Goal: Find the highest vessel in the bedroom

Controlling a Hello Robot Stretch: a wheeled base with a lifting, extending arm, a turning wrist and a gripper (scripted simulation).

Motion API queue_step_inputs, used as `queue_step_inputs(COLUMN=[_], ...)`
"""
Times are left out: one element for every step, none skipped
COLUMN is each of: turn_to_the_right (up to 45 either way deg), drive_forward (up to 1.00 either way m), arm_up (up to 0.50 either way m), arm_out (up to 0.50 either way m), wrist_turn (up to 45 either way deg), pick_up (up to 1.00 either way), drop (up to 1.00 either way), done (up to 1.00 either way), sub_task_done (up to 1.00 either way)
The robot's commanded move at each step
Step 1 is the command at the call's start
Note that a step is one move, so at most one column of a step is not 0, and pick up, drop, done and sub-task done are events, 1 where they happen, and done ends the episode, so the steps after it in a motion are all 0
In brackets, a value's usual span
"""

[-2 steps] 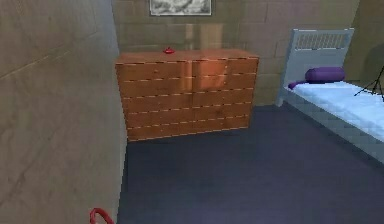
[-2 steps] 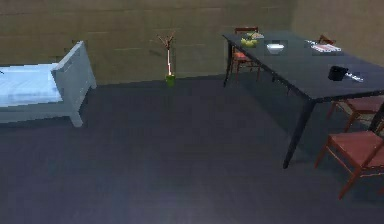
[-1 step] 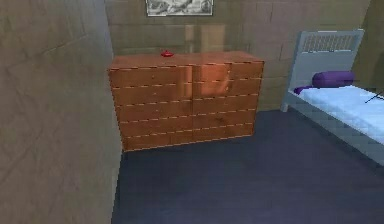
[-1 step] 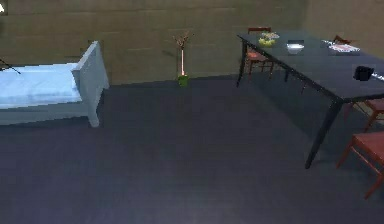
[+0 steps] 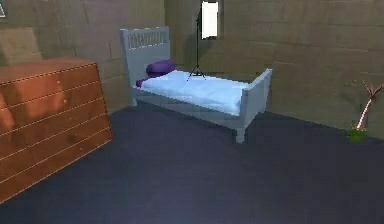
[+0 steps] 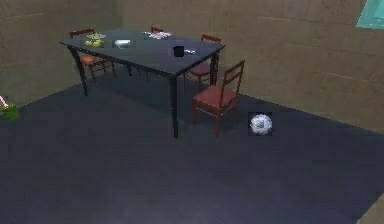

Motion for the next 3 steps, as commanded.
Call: queue_step_inputs(turn_to_the_right=[33.0, 0.0, -39.0], drive_forward=[0.0, 0.1, 0.0], arm_up=[0.0, 0.0, 0.0], arm_out=[0.0, 0.0, 0.0], wrist_turn=[0.0, 0.0, 0.0], pick_up=[0.0, 0.0, 0.0], drop=[0.0, 0.0, 0.0], done=[0.0, 0.0, 0.0], sub_task_done=[0.0, 0.0, 0.0])
